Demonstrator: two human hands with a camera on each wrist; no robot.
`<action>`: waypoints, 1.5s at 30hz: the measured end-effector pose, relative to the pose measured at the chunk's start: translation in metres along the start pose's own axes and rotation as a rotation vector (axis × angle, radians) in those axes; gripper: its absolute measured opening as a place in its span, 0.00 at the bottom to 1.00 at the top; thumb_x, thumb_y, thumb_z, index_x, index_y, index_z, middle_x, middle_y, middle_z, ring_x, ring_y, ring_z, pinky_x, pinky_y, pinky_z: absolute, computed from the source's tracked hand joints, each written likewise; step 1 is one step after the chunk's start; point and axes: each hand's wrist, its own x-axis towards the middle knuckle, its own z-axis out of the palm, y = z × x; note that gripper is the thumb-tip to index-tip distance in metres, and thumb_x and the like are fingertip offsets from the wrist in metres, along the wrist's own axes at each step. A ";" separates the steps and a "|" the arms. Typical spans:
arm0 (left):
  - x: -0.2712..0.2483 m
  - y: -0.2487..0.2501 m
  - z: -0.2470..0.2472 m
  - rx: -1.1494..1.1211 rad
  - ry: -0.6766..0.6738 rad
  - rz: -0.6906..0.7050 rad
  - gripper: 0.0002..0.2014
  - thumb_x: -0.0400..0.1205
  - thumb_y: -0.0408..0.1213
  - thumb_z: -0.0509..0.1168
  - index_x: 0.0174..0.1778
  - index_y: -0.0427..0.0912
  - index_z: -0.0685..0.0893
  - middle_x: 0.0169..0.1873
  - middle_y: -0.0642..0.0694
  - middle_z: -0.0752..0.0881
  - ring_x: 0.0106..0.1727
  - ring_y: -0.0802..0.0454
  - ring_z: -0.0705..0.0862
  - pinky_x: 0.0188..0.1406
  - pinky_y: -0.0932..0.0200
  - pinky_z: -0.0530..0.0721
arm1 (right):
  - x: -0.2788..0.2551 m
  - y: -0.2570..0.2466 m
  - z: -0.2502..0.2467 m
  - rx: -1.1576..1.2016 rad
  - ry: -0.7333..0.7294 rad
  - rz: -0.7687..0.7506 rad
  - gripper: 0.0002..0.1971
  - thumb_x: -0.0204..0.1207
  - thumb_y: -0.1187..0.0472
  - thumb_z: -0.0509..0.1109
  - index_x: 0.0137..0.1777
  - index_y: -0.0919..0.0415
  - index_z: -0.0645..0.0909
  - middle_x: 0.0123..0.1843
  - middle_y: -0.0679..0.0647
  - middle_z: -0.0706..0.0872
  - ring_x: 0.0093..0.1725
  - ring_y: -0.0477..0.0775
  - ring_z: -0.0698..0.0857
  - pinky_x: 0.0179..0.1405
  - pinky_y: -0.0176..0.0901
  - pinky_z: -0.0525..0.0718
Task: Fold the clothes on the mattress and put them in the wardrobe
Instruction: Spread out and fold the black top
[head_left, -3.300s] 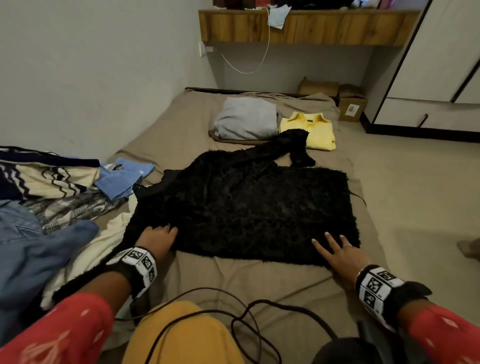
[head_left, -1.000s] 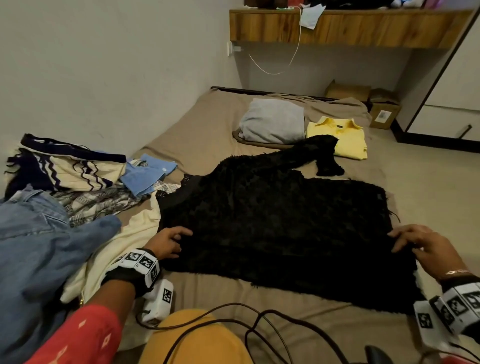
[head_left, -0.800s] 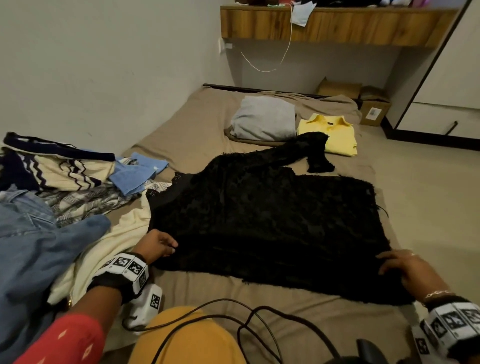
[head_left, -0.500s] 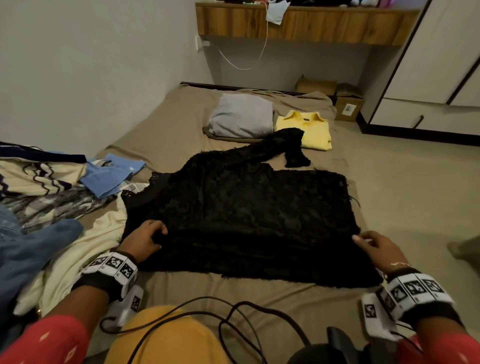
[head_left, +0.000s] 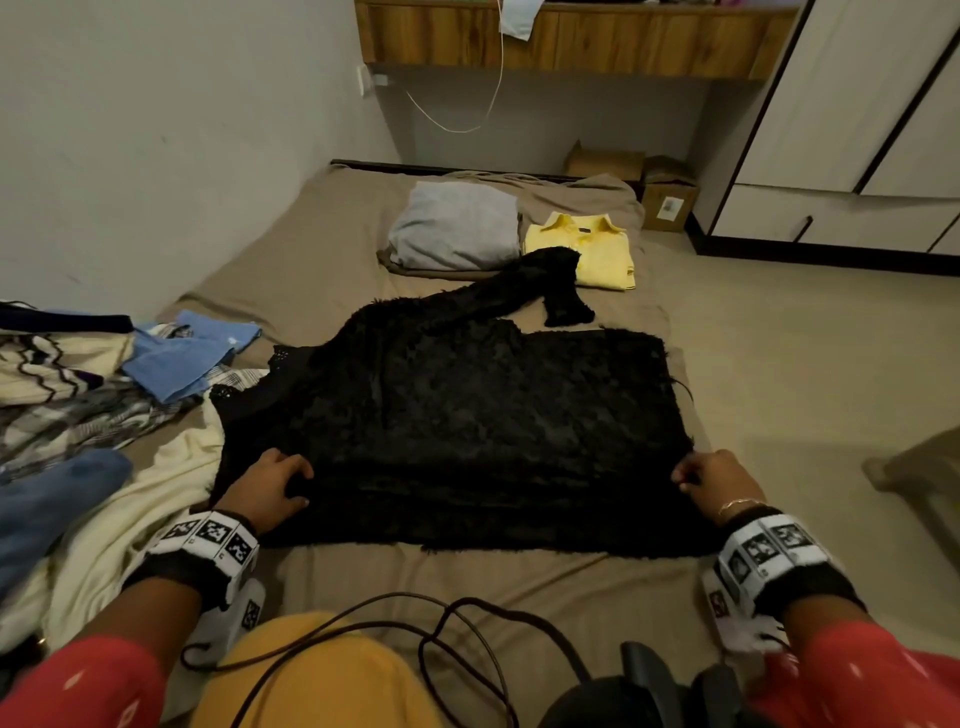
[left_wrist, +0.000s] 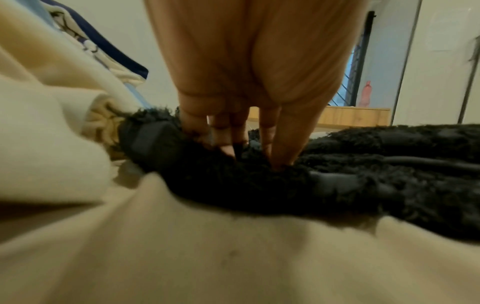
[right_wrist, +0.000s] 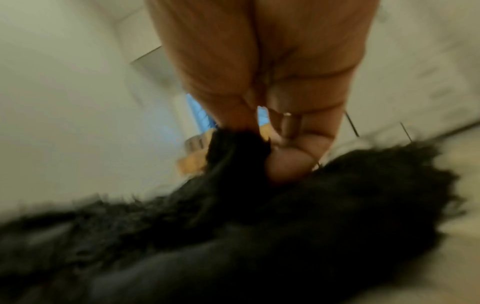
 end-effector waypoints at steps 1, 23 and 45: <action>-0.002 0.002 -0.002 0.053 0.035 0.046 0.24 0.75 0.43 0.71 0.67 0.43 0.76 0.66 0.40 0.70 0.65 0.40 0.74 0.64 0.51 0.73 | -0.003 -0.005 0.003 -0.124 0.045 -0.040 0.08 0.76 0.66 0.66 0.51 0.57 0.84 0.63 0.65 0.78 0.61 0.68 0.78 0.62 0.50 0.76; -0.030 0.028 -0.028 0.705 -0.356 0.226 0.43 0.80 0.17 0.50 0.80 0.56 0.34 0.82 0.43 0.37 0.83 0.46 0.46 0.60 0.60 0.77 | -0.037 -0.014 0.023 -0.792 -0.231 -0.693 0.60 0.77 0.76 0.58 0.45 0.37 0.00 0.82 0.68 0.43 0.81 0.66 0.55 0.72 0.51 0.71; 0.102 0.019 -0.105 -0.005 0.055 0.128 0.11 0.81 0.31 0.64 0.59 0.37 0.84 0.58 0.38 0.86 0.59 0.42 0.83 0.61 0.54 0.76 | 0.116 -0.084 -0.057 -0.539 -0.196 -0.419 0.17 0.79 0.65 0.61 0.64 0.51 0.81 0.66 0.54 0.82 0.63 0.57 0.81 0.61 0.42 0.76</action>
